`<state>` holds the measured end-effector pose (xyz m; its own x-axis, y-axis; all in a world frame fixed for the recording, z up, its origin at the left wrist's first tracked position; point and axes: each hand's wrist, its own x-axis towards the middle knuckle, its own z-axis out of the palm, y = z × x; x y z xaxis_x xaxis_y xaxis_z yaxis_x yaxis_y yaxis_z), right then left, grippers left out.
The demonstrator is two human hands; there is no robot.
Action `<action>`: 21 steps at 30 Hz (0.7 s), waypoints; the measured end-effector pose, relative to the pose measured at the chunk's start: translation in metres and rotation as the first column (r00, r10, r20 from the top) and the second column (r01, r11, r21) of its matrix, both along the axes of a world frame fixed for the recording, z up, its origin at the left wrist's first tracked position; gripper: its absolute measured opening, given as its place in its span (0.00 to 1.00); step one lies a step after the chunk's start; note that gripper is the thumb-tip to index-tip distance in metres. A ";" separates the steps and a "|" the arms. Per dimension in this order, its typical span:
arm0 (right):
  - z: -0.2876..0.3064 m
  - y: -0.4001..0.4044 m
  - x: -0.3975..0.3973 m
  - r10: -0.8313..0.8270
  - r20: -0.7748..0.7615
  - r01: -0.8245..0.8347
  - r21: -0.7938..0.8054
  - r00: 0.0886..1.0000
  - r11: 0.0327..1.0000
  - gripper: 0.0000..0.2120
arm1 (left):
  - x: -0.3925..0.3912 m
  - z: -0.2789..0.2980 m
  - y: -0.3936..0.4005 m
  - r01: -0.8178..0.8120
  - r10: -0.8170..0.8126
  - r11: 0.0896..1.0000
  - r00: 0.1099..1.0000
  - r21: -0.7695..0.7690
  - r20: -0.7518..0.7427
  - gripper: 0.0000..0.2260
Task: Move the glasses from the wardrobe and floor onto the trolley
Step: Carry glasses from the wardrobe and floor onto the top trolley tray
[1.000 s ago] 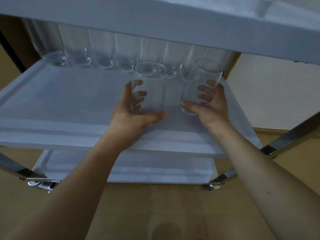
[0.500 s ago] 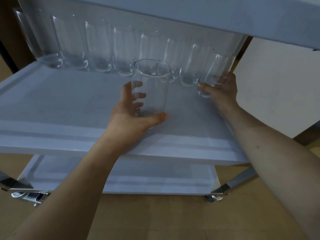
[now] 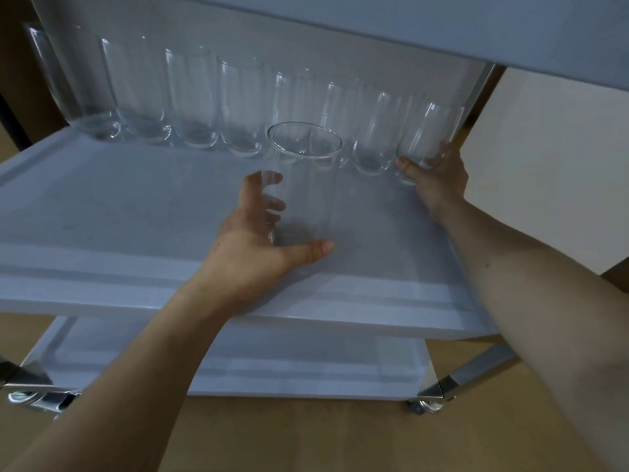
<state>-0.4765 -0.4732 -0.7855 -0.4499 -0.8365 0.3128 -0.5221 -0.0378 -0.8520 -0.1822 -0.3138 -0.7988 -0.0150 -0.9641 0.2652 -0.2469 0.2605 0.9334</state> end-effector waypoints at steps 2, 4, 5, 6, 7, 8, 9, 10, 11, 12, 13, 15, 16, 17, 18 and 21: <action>0.001 -0.002 -0.001 -0.009 0.002 0.009 0.020 1.000 1.000 0.49 | -0.001 0.000 0.000 -0.003 0.003 1.000 1.000 -0.004 0.009 0.43; 0.000 -0.005 -0.002 -0.012 -0.003 0.012 0.042 1.000 0.999 0.50 | 0.000 -0.001 0.000 -0.013 0.013 1.000 1.000 -0.005 0.006 0.42; 0.000 -0.007 -0.002 -0.014 -0.009 0.015 0.045 1.000 0.999 0.50 | 0.000 -0.001 0.000 -0.021 0.021 1.000 1.000 -0.004 0.004 0.42; 0.000 -0.008 -0.002 -0.017 -0.015 0.018 0.046 1.000 0.999 0.50 | 0.000 -0.001 0.000 -0.028 0.028 1.000 1.000 -0.003 0.008 0.41; 0.000 -0.009 -0.002 -0.020 -0.021 0.021 0.053 1.000 0.998 0.50 | 0.000 -0.001 0.000 -0.037 0.037 0.999 0.999 -0.006 0.017 0.41; 0.000 -0.009 -0.001 -0.019 -0.025 0.021 0.064 0.999 0.998 0.50 | 0.000 -0.001 0.000 -0.044 0.045 0.999 0.999 -0.010 0.026 0.40; 0.001 -0.008 -0.001 -0.016 -0.028 0.018 0.081 0.999 0.997 0.50 | -0.001 -0.001 0.000 -0.052 0.052 0.999 0.998 -0.015 0.032 0.39; 0.001 -0.006 -0.001 -0.014 -0.028 0.016 0.098 1.000 0.995 0.50 | -0.001 -0.001 0.000 -0.060 0.061 0.998 0.997 -0.022 0.041 0.38; 0.002 -0.003 0.000 -0.020 -0.030 0.023 0.109 0.999 0.994 0.49 | -0.001 -0.001 0.000 -0.069 0.070 0.997 0.996 -0.030 0.053 0.38; 0.002 0.001 0.001 -0.033 -0.037 0.037 0.115 0.999 0.993 0.48 | -0.001 0.000 0.000 -0.077 0.079 0.996 0.995 -0.036 0.060 0.38; 0.003 0.006 0.002 -0.049 -0.059 0.056 0.119 0.997 0.991 0.48 | -0.001 0.000 0.000 -0.082 0.084 0.996 0.995 -0.037 0.059 0.38; 0.005 0.019 0.009 -0.076 -0.153 0.096 0.134 0.985 0.986 0.49 | -0.001 0.000 0.001 -0.088 0.089 0.996 0.995 -0.031 0.048 0.38; 0.006 0.027 0.014 -0.081 -0.204 0.110 0.137 0.976 0.984 0.48 | -0.001 0.001 0.002 -0.091 0.093 0.995 0.995 -0.029 0.047 0.39; 0.007 0.035 0.021 -0.076 -0.242 0.110 0.131 0.967 0.985 0.46 | -0.001 0.001 0.002 -0.095 0.096 0.995 0.994 -0.030 0.050 0.39; 0.009 0.043 0.029 -0.061 -0.273 0.095 0.116 0.960 0.989 0.44 | -0.002 0.002 0.003 -0.096 0.098 0.995 0.994 -0.033 0.054 0.39; 0.008 0.069 0.056 0.019 -0.365 0.014 0.086 0.931 0.996 0.40 | -0.004 0.003 0.003 -0.103 0.104 0.994 0.993 -0.034 0.053 0.39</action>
<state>-0.4205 -0.4043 -0.7774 -0.3160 -0.8684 0.3821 -0.7977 0.0252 -0.6026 -0.1864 -0.3111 -0.7956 0.0692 -0.9525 0.2966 -0.3246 0.2596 0.9095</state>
